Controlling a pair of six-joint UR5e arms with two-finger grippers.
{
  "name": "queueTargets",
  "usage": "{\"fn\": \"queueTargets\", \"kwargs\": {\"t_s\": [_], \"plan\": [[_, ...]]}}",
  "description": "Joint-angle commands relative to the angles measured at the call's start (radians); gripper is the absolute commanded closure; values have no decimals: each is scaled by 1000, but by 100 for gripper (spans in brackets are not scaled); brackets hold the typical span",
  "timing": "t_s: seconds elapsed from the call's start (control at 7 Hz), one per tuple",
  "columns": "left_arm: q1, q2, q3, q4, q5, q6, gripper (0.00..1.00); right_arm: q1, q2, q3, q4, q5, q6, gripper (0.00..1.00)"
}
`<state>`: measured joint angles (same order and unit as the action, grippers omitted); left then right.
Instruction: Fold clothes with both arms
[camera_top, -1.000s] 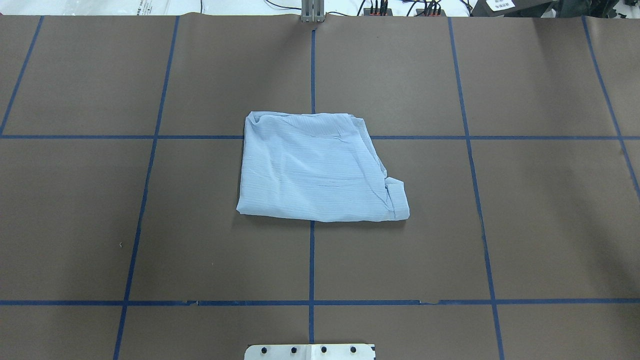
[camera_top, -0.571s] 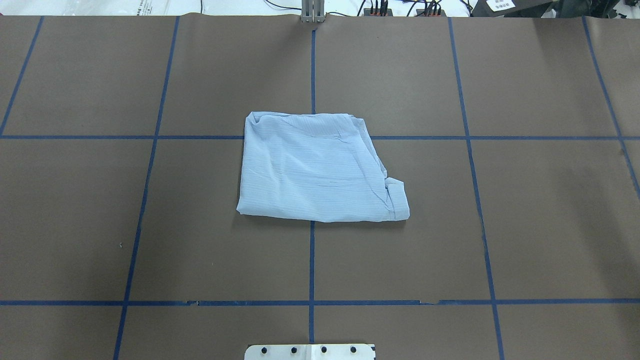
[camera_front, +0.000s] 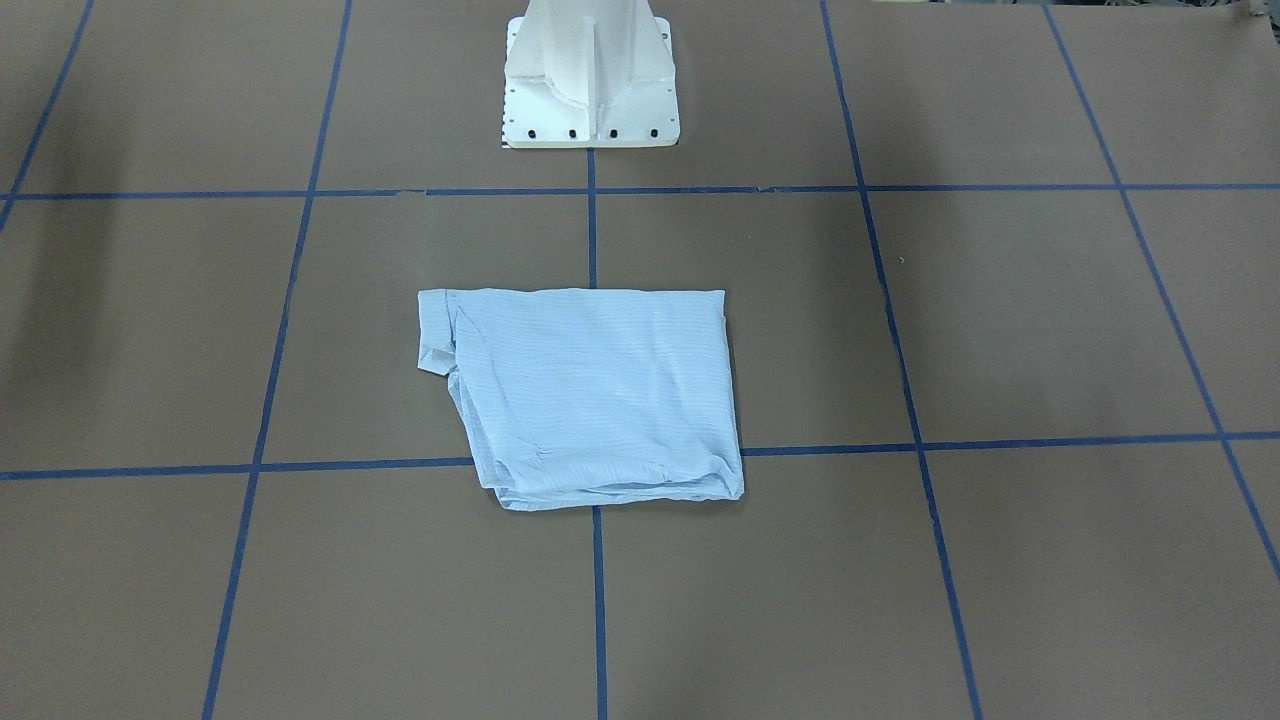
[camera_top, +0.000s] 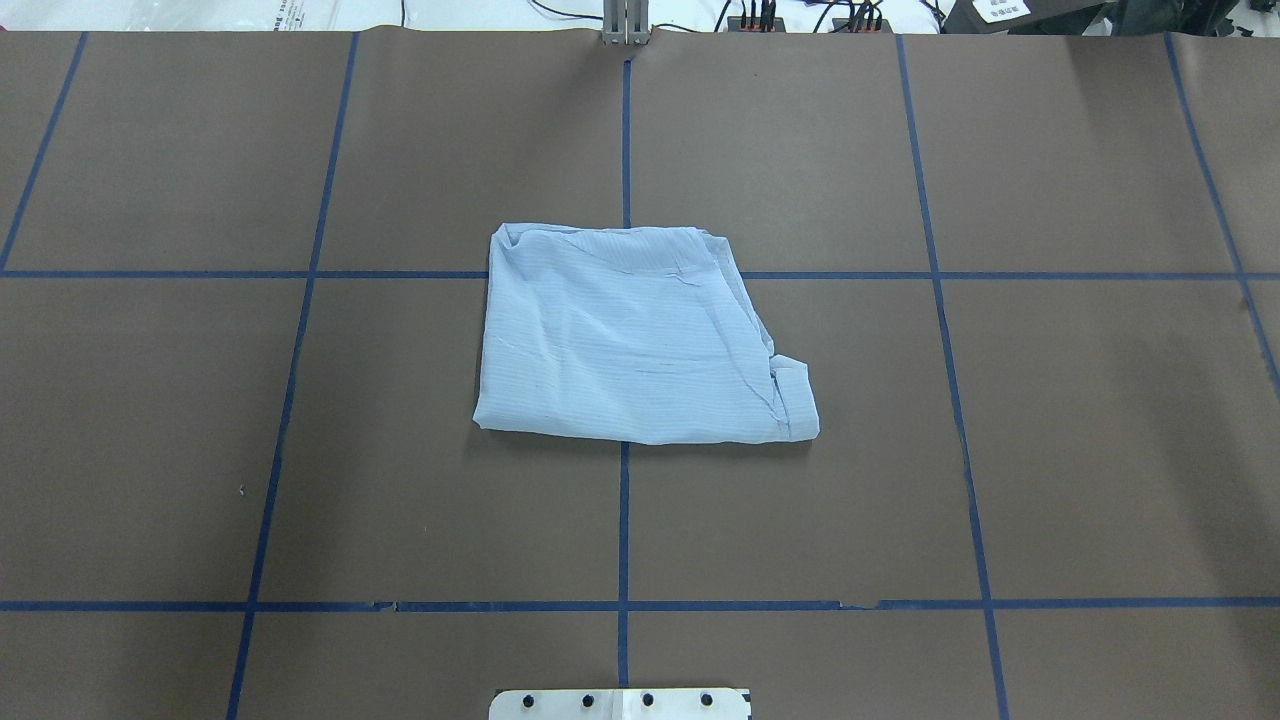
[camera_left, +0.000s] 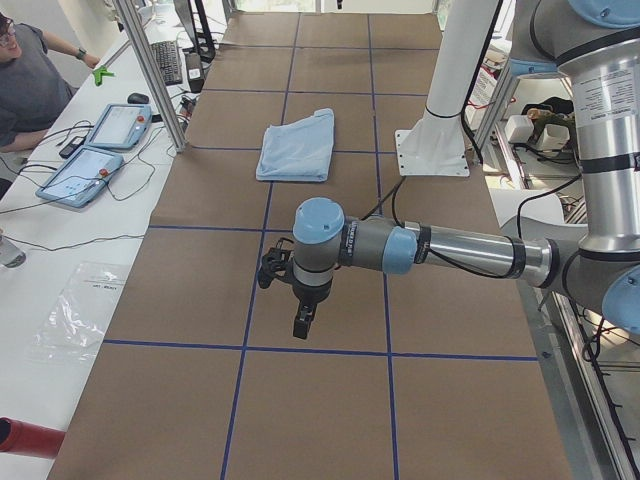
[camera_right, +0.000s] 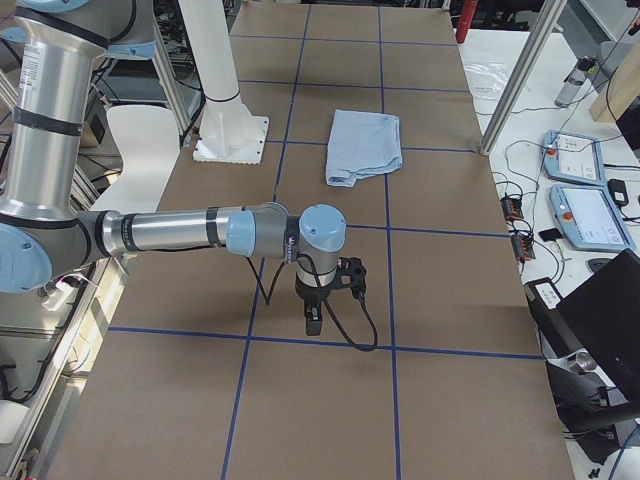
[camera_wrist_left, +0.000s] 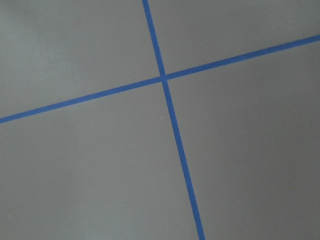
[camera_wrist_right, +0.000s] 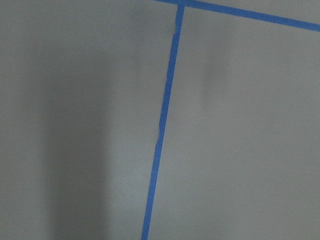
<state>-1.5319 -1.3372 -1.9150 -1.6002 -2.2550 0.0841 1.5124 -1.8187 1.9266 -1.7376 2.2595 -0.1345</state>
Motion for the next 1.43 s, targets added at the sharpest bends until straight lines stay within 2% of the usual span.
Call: {"fn": "queueTargets", "kwargs": {"t_s": [0.0,1.29], "plan": [[-1,-2,39,0,-81,-4,0,-1,1,0,1,8,3,0],[-2,27,24,-4,-61,-1,0,-1,6,8,24,12,33,0]]}}
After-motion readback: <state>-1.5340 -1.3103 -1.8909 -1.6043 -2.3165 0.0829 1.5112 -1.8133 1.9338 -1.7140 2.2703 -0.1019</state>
